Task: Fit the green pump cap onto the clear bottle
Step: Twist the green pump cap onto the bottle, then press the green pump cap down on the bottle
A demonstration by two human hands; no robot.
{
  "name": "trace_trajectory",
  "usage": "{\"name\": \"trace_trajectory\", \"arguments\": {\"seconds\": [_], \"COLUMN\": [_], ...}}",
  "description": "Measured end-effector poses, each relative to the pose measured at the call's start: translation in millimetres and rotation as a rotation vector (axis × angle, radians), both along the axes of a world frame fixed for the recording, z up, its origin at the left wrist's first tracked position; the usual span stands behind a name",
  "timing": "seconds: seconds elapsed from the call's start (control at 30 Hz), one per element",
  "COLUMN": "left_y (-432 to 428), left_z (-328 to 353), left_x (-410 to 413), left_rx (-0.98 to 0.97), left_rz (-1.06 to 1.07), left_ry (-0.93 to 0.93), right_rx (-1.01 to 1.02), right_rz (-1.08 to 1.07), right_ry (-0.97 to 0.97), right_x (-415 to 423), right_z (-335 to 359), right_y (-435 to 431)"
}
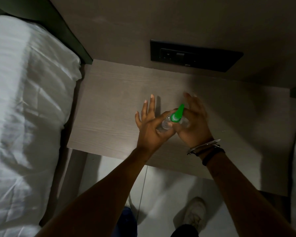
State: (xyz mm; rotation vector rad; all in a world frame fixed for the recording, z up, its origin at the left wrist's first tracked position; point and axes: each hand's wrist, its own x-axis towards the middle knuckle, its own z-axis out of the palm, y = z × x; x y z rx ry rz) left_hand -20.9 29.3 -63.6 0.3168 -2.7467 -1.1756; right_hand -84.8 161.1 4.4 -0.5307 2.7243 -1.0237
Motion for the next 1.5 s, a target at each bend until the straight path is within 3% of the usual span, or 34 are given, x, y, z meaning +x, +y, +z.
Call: {"name": "trace_trajectory", "arguments": {"seconds": [0.13, 0.2, 0.33, 0.47, 0.63, 0.8, 1.03, 1.23, 1.43, 1.5], "left_y": [0, -2, -7, -2, -7, -5, -10, -9, -16, -24], "left_z": [2, 1, -4, -1, -4, 0, 3, 9, 14, 16], "left_x": [0, 0, -4, -4, -4, -6, -7, -9, -15, -21], "left_rx": [-0.008, -0.012, -0.032, -0.022, -0.035, -0.018, 0.007, -0.005, 0.054, 0.092], "left_rz": [0.005, -0.001, -0.058, -0.021, -0.042, -0.041, -0.100, -0.105, -0.177, -0.258], "left_ry": [-0.021, -0.021, -0.015, 0.006, 0.027, 0.012, -0.028, -0.058, -0.114, -0.154], "right_rx": [0.098, 0.151, 0.053, 0.089, 0.027, 0.055, -0.074, -0.042, -0.079, 0.022], "right_rz": [-0.124, -0.103, -0.015, -0.147, -0.129, -0.228, -0.200, -0.380, -0.237, -0.166], "right_ry": [0.121, 0.091, -0.013, 0.083, -0.038, 0.128, 0.045, 0.089, 0.148, 0.232], "right_x": [4, 6, 6, 7, 8, 14, 27, 29, 23, 18], "right_z": [0, -2, -4, -4, -11, -10, -14, -12, 5, 15], "right_y": [-4, -4, 7, 0, -2, -4, -4, -5, 20, 24]}}
